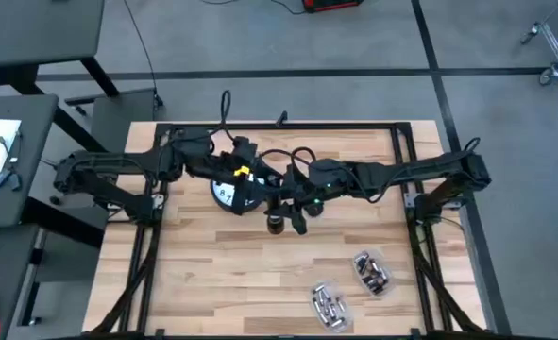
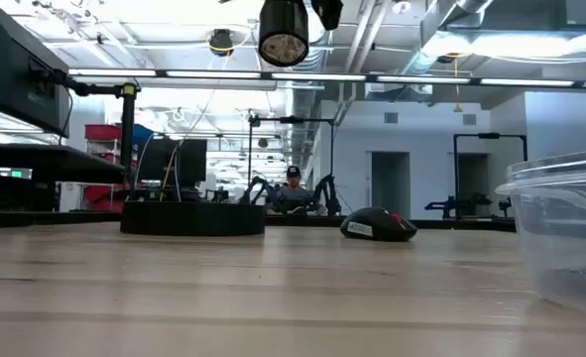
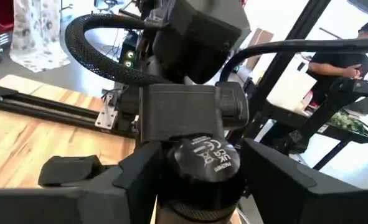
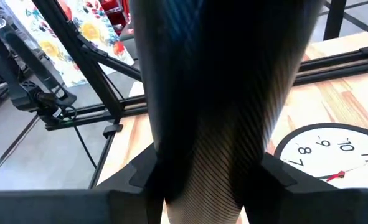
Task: Insert battery
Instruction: Open the black flashlight battery compartment
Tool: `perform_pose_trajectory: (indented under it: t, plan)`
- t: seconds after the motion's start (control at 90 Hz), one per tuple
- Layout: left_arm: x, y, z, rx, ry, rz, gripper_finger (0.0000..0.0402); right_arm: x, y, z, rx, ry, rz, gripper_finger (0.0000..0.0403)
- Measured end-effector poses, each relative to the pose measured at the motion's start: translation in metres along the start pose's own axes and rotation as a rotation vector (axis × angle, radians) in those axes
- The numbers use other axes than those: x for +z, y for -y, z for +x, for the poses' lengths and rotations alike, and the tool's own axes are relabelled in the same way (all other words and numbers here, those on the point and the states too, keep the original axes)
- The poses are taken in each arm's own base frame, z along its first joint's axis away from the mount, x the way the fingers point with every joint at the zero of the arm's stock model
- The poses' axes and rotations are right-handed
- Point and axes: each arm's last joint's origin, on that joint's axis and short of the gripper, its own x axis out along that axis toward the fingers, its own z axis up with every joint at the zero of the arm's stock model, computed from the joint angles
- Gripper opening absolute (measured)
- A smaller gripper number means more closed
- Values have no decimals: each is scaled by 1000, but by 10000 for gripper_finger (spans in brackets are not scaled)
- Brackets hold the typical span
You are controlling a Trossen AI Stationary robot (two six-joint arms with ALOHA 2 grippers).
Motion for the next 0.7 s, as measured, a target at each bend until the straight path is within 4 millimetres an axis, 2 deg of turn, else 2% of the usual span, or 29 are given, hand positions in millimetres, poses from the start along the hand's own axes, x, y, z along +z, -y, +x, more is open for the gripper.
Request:
perform_pose_trajectory:
  t: [0.311,0.567,0.7]
  plan:
    - [0,-1,1,5,5,6,181,0,0,0,-1,-1,0,139]
    - [5,3,-11,24,4,45,179,-1,0,0,-3,-11,4,139]
    - [5,3,-10,27,7,50,179,-2,1,0,-5,-14,5,139]
